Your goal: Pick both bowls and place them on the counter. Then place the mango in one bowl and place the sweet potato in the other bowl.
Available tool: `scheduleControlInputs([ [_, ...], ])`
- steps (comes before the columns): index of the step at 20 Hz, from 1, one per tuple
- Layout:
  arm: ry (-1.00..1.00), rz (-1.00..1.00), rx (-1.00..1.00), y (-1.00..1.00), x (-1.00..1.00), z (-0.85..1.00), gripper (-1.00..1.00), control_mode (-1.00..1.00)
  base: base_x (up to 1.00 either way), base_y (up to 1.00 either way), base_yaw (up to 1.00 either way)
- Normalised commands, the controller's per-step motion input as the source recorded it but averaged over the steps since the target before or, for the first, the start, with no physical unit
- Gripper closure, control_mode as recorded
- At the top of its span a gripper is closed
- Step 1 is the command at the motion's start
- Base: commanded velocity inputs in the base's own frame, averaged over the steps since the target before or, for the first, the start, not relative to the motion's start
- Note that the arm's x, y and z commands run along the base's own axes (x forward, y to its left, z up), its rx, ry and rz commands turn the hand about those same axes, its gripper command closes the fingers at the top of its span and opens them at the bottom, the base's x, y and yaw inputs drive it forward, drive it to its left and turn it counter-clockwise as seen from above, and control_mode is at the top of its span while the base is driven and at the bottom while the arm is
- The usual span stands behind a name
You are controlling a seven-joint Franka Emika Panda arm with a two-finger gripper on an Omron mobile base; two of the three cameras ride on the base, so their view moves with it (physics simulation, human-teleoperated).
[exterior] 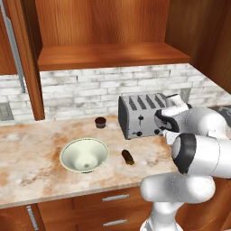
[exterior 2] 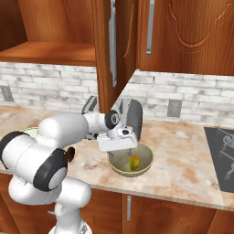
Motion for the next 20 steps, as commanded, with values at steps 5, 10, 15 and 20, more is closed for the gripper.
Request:
scheduleControlInputs([
  [5, -0.01, -0.01, -0.02, 1.0, -0.15, 0.02, -1.0, -1.0, 0.0, 0.0, 0.0],
  [10, -0.01, -0.02, -0.02, 1.0, -0.06, 0.03, -1.0, -1.0, 0.0, 0.0, 0.0],
  [15, -0.02, -0.01, 0.0, 0.97, -0.01, 0.0, -1.0, -1.0, 0.0, 0.0, 0.0],
  [20, -0.11, 0.0, 0.02, 0.73, 0.0, -0.05, -1.0, -1.0, 0.0, 0.0, 0.0],
])
